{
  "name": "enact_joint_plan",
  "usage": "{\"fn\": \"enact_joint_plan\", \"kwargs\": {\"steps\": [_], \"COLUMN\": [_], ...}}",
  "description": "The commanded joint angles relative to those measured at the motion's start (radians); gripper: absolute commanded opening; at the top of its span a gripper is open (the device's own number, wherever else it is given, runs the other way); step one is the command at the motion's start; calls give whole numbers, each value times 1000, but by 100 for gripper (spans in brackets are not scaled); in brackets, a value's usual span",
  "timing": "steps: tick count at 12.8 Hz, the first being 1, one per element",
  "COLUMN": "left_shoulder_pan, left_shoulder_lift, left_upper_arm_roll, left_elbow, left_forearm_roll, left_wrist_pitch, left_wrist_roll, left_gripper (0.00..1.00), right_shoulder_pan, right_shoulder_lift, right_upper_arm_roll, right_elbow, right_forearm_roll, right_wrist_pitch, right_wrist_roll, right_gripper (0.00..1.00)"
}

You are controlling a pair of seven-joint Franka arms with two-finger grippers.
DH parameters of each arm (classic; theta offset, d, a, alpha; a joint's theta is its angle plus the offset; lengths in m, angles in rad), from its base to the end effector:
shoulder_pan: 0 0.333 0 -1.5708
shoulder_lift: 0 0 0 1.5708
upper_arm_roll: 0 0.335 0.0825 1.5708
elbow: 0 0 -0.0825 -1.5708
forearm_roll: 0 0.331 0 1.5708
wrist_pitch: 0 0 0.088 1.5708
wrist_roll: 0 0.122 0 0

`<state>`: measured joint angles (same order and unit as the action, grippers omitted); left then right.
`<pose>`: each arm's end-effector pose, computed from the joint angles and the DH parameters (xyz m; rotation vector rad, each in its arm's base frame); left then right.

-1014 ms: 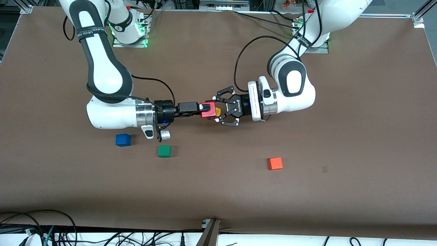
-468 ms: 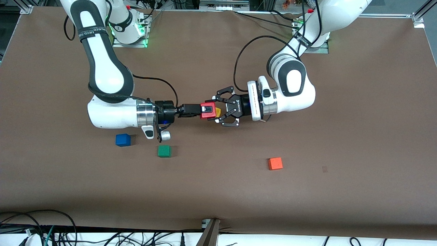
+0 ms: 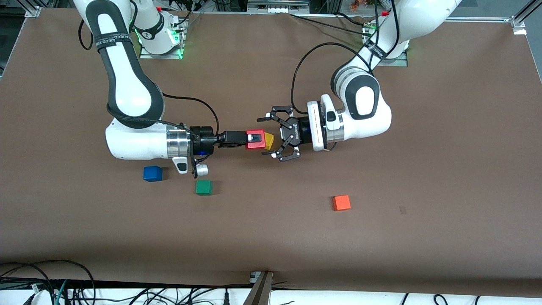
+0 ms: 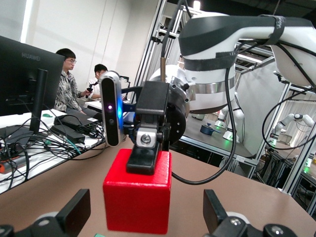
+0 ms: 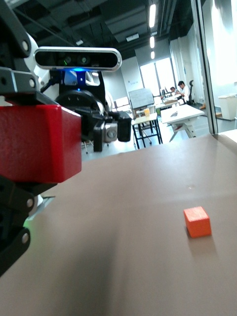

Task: Pass red block to right arm, stack on blue
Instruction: 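Open the left gripper while the right gripper pulls the red cube away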

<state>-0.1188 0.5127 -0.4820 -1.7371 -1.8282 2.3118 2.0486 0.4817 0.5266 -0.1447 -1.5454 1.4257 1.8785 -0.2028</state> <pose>0.5581 -0.3587 0.3929 1.5095 -0.9143 1.0736 0.5936 0.3227 0.4214 -1.9165 0.0814 0.2488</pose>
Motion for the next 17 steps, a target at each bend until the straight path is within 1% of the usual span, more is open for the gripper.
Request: {"fn": "enact_joint_plan", "kwargs": {"steps": [1, 2, 3, 4, 6, 7, 9, 11, 13, 16, 17], "left_shoulder_pan": [25, 33, 47, 68, 144, 183, 234, 275, 315, 393, 409], "left_shoulder_lift": [-37, -37, -37, -37, -37, -36, -36, -36, -37, -51, -60], "left_upper_arm_roll": [-1, -1, -1, 0, 0, 2, 2, 5, 6, 6, 8], "left_elbow": [-25, -25, -21, -18, -21, -21, -21, -18, -12, -12, -4], "left_forearm_roll": [-5, 6, 21, 65, 176, 226, 332, 429, 573, 818, 864], "left_wrist_pitch": [-17, -32, -46, -76, -196, -260, -339, -390, -448, -566, -580], "left_wrist_roll": [-31, -51, -77, -121, -201, -227, -309, -404, -534, -683, -750], "left_gripper": [100, 100, 100, 100, 100, 100, 100, 100, 100, 100, 100], "right_shoulder_pan": [-3, -3, -3, -5, -2, -3, -2, -2, 3, 14, 18], "right_shoulder_lift": [-25, -25, -25, -25, -25, -25, -22, -14, -10, -16, -22], "right_upper_arm_roll": [-39, -58, -71, -76, -108, -110, -121, -127, -128, -128, -128], "right_elbow": [-10, -10, -10, -10, -10, -10, -13, -18, -27, -82, -111], "right_forearm_roll": [-85, -150, -248, -351, -514, -603, -788, -913, -1077, -1244, -1292], "right_wrist_pitch": [5, 7, 8, 11, 25, 34, 72, 114, 154, 224, 249], "right_wrist_roll": [2, 2, -3, 2, 3, 3, 5, 29, 84, 176, 212], "right_gripper": [1, 1, 1, 1, 2, 2, 2, 2, 2, 2, 2]}}
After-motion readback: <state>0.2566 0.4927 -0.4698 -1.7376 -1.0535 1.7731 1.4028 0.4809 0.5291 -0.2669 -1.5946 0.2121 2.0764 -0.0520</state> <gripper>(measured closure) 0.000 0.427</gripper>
